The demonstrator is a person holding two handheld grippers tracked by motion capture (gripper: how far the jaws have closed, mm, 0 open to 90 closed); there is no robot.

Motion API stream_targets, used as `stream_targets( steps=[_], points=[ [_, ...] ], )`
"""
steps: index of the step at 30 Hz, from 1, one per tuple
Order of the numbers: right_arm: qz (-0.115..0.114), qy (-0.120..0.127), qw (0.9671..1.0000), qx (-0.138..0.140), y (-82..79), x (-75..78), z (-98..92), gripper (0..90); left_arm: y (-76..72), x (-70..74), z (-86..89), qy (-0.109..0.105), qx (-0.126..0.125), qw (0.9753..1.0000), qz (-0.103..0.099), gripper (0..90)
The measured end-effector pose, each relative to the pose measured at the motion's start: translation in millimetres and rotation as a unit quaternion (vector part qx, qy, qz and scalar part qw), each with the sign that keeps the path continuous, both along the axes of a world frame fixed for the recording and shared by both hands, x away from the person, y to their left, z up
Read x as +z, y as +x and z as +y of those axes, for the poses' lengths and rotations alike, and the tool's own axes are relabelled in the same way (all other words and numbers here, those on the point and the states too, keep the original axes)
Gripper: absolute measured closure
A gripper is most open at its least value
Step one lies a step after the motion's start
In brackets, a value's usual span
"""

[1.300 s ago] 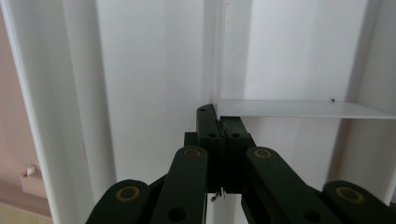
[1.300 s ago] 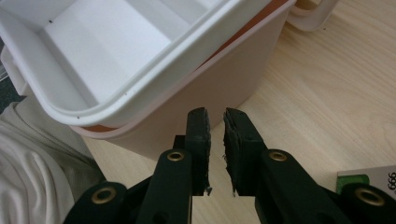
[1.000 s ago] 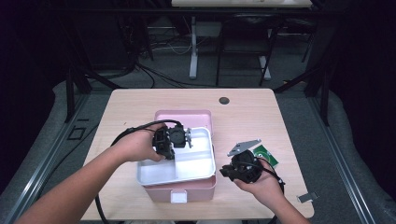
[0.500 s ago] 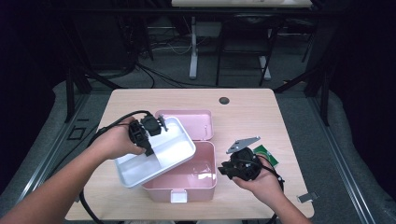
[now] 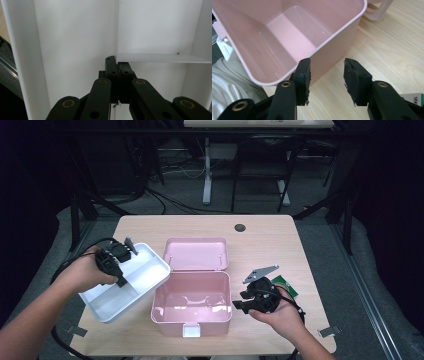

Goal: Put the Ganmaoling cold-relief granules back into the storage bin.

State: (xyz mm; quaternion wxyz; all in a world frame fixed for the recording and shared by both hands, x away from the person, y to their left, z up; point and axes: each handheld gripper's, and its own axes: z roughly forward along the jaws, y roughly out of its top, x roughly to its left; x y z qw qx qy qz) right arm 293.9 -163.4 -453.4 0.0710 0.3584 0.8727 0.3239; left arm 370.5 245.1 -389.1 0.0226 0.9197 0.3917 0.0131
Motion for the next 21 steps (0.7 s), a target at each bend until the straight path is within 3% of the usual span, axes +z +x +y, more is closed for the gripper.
stream_targets(
  steps=[5,10,13,18,21],
  points=[
    [0.005,-0.011,0.9999,0.004,0.6,4.1,0.1,53.8,-2.3,-9.4,22.5,0.004,0.021,0.9997,0.005,89.3],
    [0.002,-0.002,1.0000,-0.003,3.2,3.1,-0.7,52.7,-2.0,-21.3,31.3,0.002,0.031,0.9995,0.010,89.3],
    [-0.003,0.004,1.0000,-0.008,7.0,2.9,-2.6,49.7,2.0,-37.3,36.3,-0.010,0.043,0.9989,0.011,89.3],
    [-0.007,0.001,0.9998,-0.017,10.7,5.4,-5.8,48.5,8.5,-61.4,36.7,-0.003,0.049,0.9987,0.015,89.3],
    [-0.010,-0.003,0.9997,-0.020,10.9,6.6,-6.8,46.9,10.8,-75.5,36.2,-0.016,0.052,0.9984,0.019,89.3]
  ],
)
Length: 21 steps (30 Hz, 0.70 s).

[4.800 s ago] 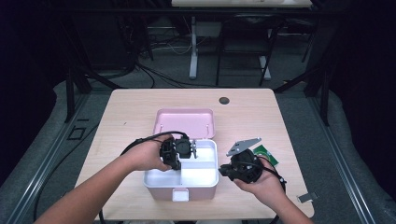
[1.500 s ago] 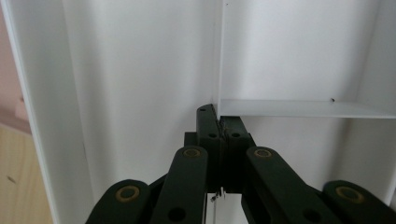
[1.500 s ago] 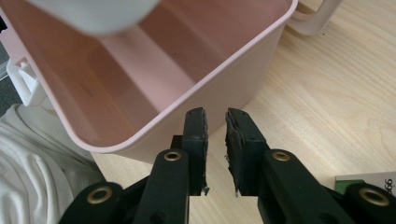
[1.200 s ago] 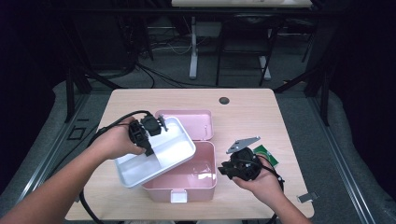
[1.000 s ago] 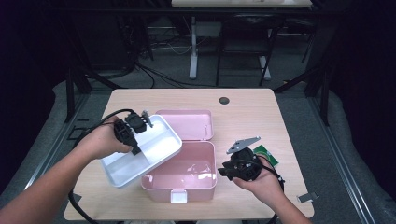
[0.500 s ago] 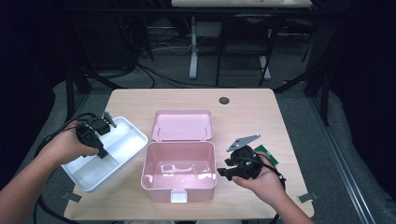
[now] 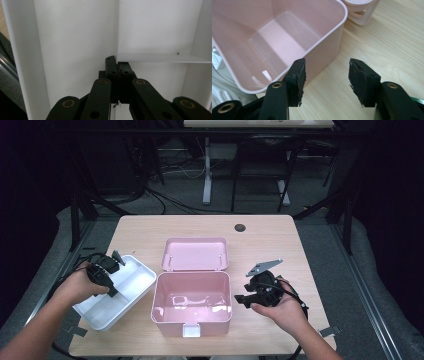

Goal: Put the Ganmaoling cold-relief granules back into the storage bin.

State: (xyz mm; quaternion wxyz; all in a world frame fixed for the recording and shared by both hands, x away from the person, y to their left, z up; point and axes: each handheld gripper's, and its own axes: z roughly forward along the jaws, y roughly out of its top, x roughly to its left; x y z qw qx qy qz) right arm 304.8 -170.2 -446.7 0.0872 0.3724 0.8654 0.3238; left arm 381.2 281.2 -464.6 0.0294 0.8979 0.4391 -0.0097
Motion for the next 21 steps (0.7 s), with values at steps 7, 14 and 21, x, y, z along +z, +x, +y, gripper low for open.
stream_targets(
  steps=[7,14,21],
  points=[
    [0.008,-0.006,0.9999,-0.004,1.6,-2.1,-1.1,44.0,4.6,-29.5,-2.3,-0.003,0.011,0.9999,0.004,89.3],
    [0.001,-0.015,0.9999,-0.007,2.9,-3.1,-2.3,41.1,4.6,-47.3,-2.1,-0.005,0.014,0.9999,0.008,89.3],
    [0.007,-0.024,0.9996,-0.015,7.0,-3.4,-6.8,39.9,4.5,-61.9,0.1,0.002,0.017,0.9998,0.009,89.3]
  ],
)
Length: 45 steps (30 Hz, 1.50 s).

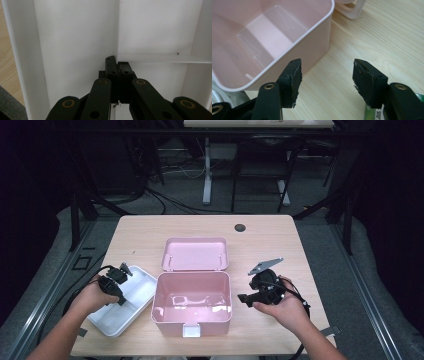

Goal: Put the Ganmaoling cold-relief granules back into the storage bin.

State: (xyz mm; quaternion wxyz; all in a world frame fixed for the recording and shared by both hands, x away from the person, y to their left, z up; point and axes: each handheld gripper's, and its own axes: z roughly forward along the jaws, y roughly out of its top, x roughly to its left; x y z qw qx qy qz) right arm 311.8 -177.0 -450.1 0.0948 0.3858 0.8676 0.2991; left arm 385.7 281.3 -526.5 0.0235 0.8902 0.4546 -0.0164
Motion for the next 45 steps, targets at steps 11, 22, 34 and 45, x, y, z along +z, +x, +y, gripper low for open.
stream_targets(
  steps=[11,22,34,45],
  points=[
    [0.003,-0.021,0.9997,-0.010,5.9,2.3,-1.3,37.4,-2.4,-14.0,0.1,0.015,-0.018,0.9997,-0.005,87.3],
    [0.032,-0.052,0.9979,-0.022,16.3,1.9,-6.4,32.8,-24.5,-1.0,9.4,-0.008,-0.038,0.9989,-0.025,59.1],
    [0.084,-0.098,0.9902,-0.053,37.2,-4.7,-20.0,14.2,-35.3,25.2,20.4,-0.071,-0.023,0.9953,-0.062,51.1],
    [0.121,-0.157,0.9740,-0.109,64.0,-15.1,-38.0,1.8,-41.7,32.7,19.6,-0.091,-0.034,0.9922,-0.078,49.7]
  ],
)
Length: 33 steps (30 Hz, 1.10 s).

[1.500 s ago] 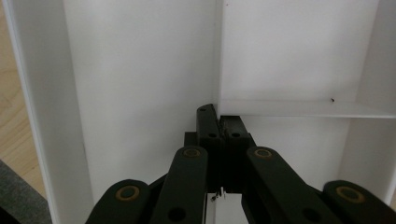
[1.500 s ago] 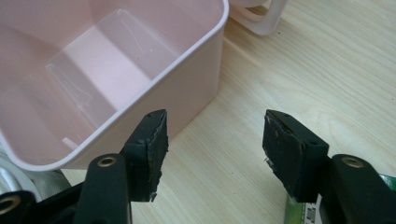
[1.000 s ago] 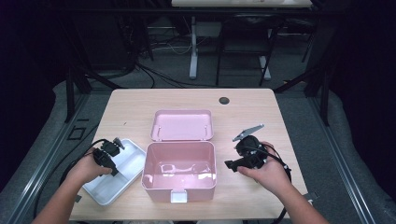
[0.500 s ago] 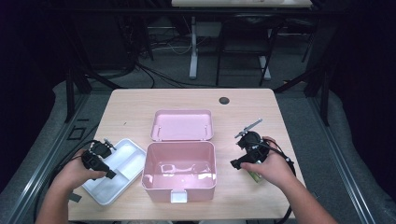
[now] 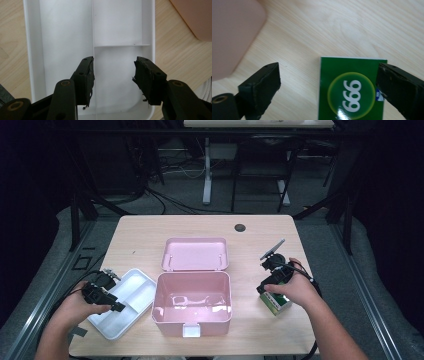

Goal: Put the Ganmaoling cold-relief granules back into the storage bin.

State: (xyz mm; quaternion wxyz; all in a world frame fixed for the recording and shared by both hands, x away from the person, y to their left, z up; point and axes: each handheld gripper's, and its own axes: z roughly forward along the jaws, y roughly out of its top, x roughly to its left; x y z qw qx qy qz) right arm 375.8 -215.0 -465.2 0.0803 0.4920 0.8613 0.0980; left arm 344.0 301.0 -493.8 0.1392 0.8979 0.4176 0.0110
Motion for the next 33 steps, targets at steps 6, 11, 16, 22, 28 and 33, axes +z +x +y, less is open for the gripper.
stream_targets(
  steps=[6,11,16,22,28,33],
  points=[
    [0.038,-0.026,0.9989,-0.013,9.3,-13.6,-8.9,0.0,-0.7,-0.8,6.5,-0.003,0.006,1.0000,-0.003,50.7],
    [0.051,-0.017,0.9982,-0.027,14.6,-22.3,-18.0,0.0,-2.1,-0.1,8.2,-0.004,0.007,1.0000,-0.005,51.4],
    [0.063,-0.019,0.9974,-0.029,12.7,-27.1,-24.2,0.4,-2.5,-0.7,8.3,0.000,0.007,1.0000,-0.005,51.4],
    [0.081,-0.019,0.9965,-0.012,9.3,-27.6,-26.9,5.0,-4.5,3.6,9.3,-0.009,0.008,0.9998,-0.012,51.4],
    [0.077,-0.023,0.9967,0.002,8.1,-27.2,-25.6,12.0,-5.2,7.0,12.5,0.007,0.016,0.9996,-0.023,51.4],
    [0.071,-0.018,0.9973,0.004,7.8,-27.1,-27.6,14.9,-6.7,10.6,14.6,-0.007,0.014,0.9995,-0.029,51.4]
  ],
)
